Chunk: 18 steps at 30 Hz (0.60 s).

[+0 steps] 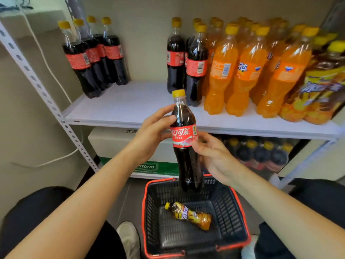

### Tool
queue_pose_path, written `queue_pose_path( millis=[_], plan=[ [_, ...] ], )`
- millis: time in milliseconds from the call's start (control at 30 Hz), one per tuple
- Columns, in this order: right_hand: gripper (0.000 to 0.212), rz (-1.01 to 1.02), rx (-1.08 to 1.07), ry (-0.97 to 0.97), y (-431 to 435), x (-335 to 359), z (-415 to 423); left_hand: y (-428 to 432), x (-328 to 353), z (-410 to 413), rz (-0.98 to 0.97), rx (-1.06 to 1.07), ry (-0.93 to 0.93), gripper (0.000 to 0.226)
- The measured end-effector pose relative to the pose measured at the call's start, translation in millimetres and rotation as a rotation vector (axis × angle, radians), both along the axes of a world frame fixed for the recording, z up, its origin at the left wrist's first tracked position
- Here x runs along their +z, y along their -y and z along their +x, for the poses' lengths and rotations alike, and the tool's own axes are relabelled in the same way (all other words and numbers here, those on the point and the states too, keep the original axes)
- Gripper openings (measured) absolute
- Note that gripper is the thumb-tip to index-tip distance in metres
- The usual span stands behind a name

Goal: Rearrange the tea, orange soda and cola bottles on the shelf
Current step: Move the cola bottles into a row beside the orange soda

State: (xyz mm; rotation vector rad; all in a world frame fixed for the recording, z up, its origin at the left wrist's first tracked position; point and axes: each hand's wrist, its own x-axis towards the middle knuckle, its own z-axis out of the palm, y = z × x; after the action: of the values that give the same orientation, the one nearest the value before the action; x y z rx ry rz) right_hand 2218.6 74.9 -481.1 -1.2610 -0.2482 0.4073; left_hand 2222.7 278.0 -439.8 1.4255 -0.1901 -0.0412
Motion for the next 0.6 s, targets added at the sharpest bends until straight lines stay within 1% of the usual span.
queue_pose_path(
  millis=[67, 133, 200, 267, 333, 500, 533, 600],
  plan=[
    [0.056, 0.011, 0.022, -0.056, 2.0, -5.8, -3.5, -0.5, -4.4, 3.0, -0.028, -0.043, -0.025, 0.053],
    [0.051, 0.011, 0.051, -0.098, 4.5, -11.4, -5.3, -2.3, -8.4, 5.6, -0.015, -0.06, -0.01, 0.045],
    [0.043, 0.007, 0.072, -0.125, 6.4, -16.6, -5.2, -2.1, -10.9, 7.2, 0.002, -0.035, 0.002, 0.034],
    [0.039, 0.004, 0.082, -0.155, 6.1, -21.0, -5.2, 0.3, -13.3, 8.0, 0.006, 0.017, -0.007, 0.031],
    [0.043, -0.014, 0.069, -0.167, 4.4, -21.8, -6.6, 2.9, -15.6, 8.6, 0.017, 0.063, -0.013, 0.025],
    [0.052, -0.171, 0.01, -0.062, -0.7, -24.5, -9.4, 0.0, -18.0, 10.8, 0.027, 0.168, 0.023, 0.005],
    [0.052, -0.179, -0.015, -0.06, -2.2, -25.9, -10.4, -1.4, -18.5, 11.1, 0.034, 0.176, 0.032, 0.005],
    [0.051, -0.174, -0.034, -0.062, -6.2, -28.7, -12.3, -1.3, -18.4, 10.1, 0.05, 0.169, 0.033, 0.014]
  ],
)
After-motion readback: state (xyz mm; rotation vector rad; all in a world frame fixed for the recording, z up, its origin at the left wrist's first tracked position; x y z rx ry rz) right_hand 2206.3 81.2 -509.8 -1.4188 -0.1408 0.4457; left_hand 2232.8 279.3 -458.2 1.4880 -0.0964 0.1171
